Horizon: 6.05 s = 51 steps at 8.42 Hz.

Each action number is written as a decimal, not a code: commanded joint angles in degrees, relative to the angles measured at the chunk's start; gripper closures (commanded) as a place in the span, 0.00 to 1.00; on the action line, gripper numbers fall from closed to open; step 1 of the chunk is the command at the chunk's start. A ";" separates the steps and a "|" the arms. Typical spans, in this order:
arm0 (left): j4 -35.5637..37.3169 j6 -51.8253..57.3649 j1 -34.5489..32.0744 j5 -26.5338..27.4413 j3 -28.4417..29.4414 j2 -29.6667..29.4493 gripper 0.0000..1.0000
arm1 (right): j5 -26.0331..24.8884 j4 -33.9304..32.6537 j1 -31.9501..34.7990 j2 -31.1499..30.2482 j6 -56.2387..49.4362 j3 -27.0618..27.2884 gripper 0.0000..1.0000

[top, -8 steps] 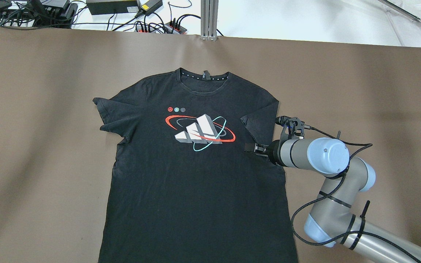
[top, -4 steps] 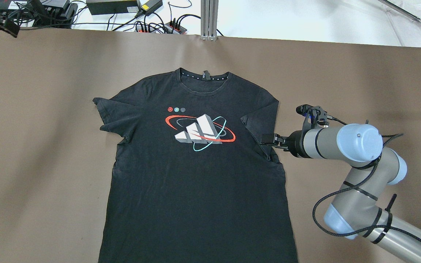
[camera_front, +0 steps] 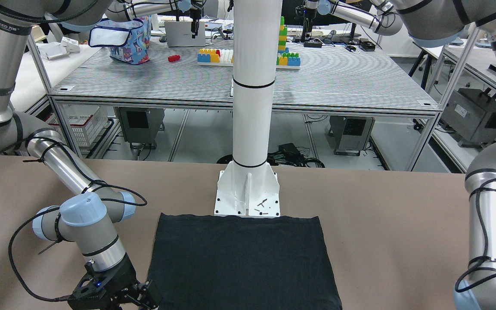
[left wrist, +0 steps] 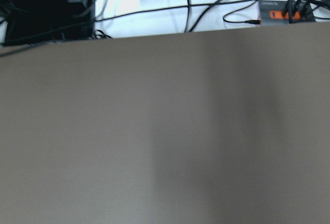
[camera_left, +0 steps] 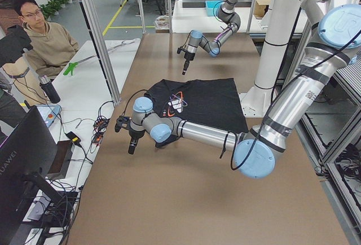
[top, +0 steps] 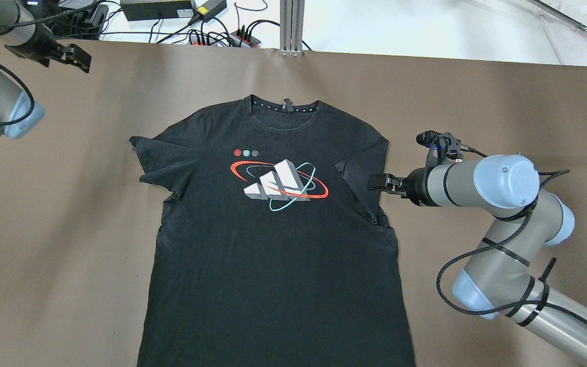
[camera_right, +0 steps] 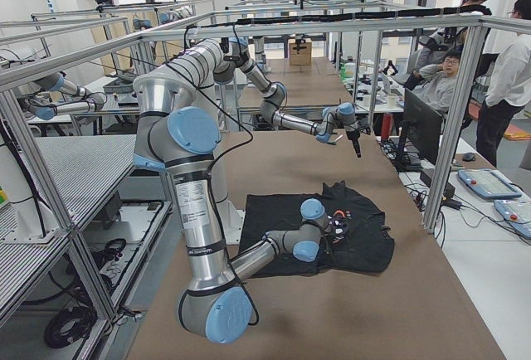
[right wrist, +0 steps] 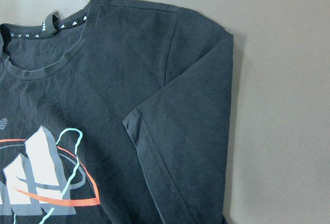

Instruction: Fold clothes

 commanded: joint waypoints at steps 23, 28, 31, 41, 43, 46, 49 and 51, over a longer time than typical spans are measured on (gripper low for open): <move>-12.44 -8.87 5.64 -12.01 0.89 -1.65 1.00 | -1.62 -0.35 0.64 1.08 -0.40 0.12 0.05; -12.27 -26.61 24.07 14.23 -10.03 -2.44 1.00 | -1.62 -0.26 0.38 0.99 -0.92 -0.14 0.05; -4.67 -27.07 26.91 20.32 -8.19 -8.39 1.00 | -1.71 -0.09 0.11 0.64 -0.66 -0.06 0.05; -4.72 -34.67 28.40 25.26 -9.68 -6.89 0.00 | -4.68 -1.32 -0.68 1.08 1.87 0.12 0.05; -0.95 -41.90 32.42 25.34 -26.55 5.58 0.00 | -14.92 -8.83 -7.58 1.08 14.51 5.44 0.05; -0.40 -51.03 38.65 30.23 -38.73 15.55 0.00 | -23.05 -24.25 -18.49 -4.94 24.59 19.69 0.07; 0.21 -53.08 43.86 36.57 -42.71 18.21 0.02 | -30.25 -24.26 -30.35 -18.56 35.25 26.82 0.10; 2.04 -53.08 45.37 37.91 -44.55 18.56 0.03 | -35.25 -24.43 -40.79 -23.24 41.50 29.64 0.27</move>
